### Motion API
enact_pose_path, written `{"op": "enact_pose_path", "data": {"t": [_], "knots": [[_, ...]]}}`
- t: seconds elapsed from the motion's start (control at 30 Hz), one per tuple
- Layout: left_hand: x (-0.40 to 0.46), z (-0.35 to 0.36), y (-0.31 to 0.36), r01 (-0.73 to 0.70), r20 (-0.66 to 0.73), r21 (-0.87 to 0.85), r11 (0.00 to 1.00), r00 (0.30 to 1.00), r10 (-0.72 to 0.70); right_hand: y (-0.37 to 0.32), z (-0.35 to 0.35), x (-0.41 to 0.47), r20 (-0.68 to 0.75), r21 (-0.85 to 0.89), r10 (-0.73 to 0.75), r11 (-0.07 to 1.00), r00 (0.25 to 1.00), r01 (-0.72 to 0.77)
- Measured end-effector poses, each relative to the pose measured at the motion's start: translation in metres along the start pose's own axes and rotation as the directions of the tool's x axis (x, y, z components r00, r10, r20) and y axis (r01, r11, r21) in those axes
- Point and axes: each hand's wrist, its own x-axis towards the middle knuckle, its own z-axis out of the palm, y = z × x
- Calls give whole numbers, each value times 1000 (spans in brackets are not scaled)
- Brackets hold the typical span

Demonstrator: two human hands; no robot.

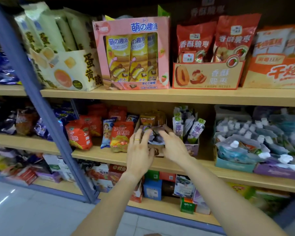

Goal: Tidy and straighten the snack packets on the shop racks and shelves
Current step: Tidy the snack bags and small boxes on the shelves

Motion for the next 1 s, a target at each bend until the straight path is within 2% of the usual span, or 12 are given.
{"op": "enact_pose_path", "data": {"t": [0.07,0.13,0.23,0.33,0.4,0.47,0.57,0.77,0.9,0.93,1.0], "knots": [[18,-4,-4,-22,159,6,1000,987,21,1,-1,10,28,-3,-10,1000,1000,10],[31,-7,-6,-48,231,9,999,972,45,4,-7,11,-50,5,11,1000,999,-11],[38,-8,-10,-60,223,-1,998,973,59,7,-26,7,-238,136,78,990,968,-46],[37,-4,-13,-51,208,-42,998,976,58,14,-55,-1,-395,269,171,961,903,-64],[35,-1,-15,-61,197,-55,997,978,71,25,-76,-9,-497,291,218,954,840,-76],[34,1,-15,-72,192,-54,996,978,81,39,-94,-12,-538,267,232,959,810,-98],[32,3,-14,-115,180,-33,993,976,119,55,-104,-9,-516,161,202,977,832,-138],[33,5,-14,-121,109,-38,992,986,124,62,-86,19,-308,2,195,979,931,-204],[41,-3,-19,-17,8,-77,997,1000,18,45,-63,37,-54,-43,265,963,963,-267],[44,-4,-21,16,-9,-91,996,1000,-17,42,-58,37,-32,-44,269,962,962,-271],[48,-7,-25,81,-48,-141,987,995,-88,39,-50,32,-168,-21,230,971,959,-237]]}}
